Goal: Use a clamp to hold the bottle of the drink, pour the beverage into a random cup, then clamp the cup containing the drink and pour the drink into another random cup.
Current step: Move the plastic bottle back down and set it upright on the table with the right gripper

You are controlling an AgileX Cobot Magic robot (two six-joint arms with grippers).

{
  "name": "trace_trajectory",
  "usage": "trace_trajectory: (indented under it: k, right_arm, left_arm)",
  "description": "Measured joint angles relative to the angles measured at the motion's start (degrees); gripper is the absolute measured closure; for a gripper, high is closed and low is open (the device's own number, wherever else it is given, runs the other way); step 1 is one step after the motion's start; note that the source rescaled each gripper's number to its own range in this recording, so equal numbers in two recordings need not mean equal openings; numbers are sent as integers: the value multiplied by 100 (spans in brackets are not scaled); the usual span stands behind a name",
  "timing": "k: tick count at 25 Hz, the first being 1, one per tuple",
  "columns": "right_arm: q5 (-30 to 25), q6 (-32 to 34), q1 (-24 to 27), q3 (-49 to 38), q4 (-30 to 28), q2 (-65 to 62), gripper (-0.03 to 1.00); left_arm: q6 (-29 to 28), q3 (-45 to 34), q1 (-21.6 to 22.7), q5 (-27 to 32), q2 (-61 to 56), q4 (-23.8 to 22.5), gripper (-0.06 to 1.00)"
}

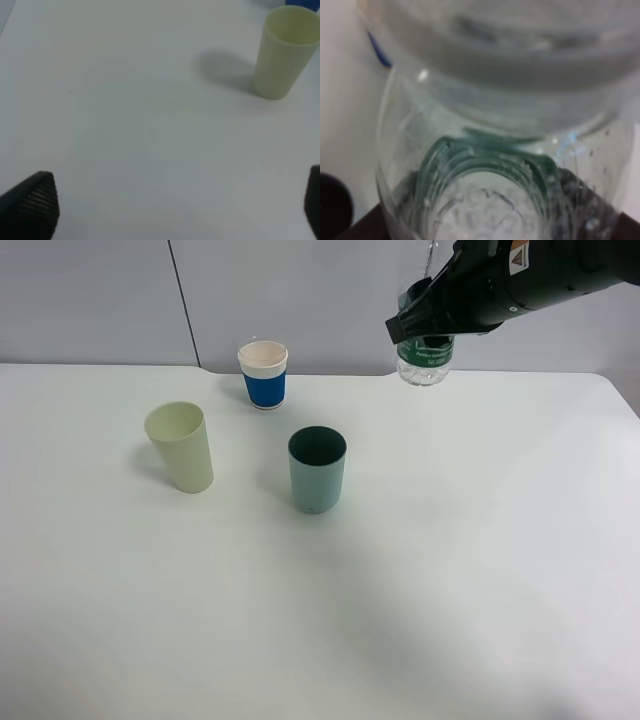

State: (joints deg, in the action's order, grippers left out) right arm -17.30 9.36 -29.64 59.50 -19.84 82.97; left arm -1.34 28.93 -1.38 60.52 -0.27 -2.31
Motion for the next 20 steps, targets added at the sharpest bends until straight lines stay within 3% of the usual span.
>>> trace_trajectory:
  k: [3,8,11,20]
  right_arm:
    - [442,-50,130,-19,36,0,95]
    - [2360,-52,451,-795,76,-12,95]
    - [3125,-52,700,-1366,143,-12,95]
    - [3851,-320,1007,-2107,323,26,95]
  left_arm:
    - [0,0,0,0,0,0,-6]
    - [0,0,0,0,0,0,-6]
    - [0,0,0,0,0,0,-6]
    - [0,0,0,0,0,0,-6]
